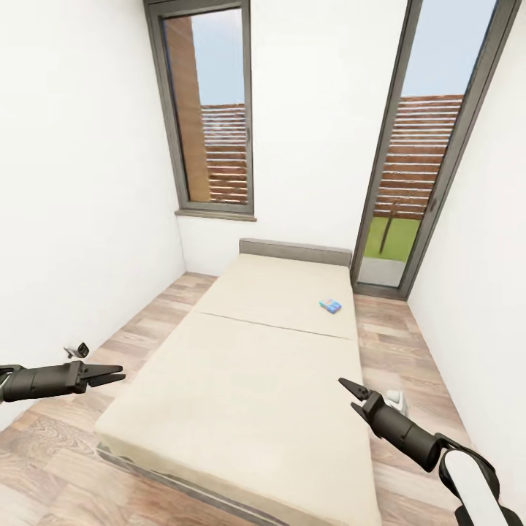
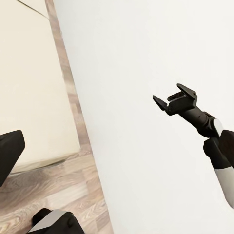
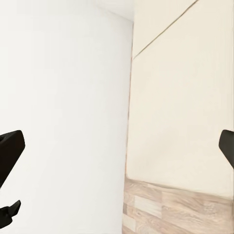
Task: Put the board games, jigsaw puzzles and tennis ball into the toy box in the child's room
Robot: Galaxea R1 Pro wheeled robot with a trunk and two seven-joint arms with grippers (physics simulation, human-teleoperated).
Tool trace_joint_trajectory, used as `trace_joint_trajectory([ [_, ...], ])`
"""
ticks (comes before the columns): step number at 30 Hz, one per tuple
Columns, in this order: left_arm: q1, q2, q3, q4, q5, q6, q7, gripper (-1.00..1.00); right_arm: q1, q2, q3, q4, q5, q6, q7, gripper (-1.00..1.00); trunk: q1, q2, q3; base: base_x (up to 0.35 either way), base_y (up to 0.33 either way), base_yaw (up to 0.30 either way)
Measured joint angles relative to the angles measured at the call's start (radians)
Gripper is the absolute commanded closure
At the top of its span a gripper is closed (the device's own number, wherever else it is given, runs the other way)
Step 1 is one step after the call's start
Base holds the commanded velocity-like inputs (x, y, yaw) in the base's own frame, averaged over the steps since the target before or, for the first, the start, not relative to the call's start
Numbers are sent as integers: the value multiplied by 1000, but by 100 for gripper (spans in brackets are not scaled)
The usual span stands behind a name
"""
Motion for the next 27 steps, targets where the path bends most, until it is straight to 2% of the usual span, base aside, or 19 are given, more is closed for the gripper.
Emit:
trace_joint_trajectory([
  [14,0,-1,-1,0,0,0,0,-100,0,0,2,0,1,0,-1,-100,0,0,0,54,-300,12],
  [27,0,-1,0,0,0,0,0,-100,0,0,3,0,2,-1,-2,-100,0,0,0,12,-286,240],
])
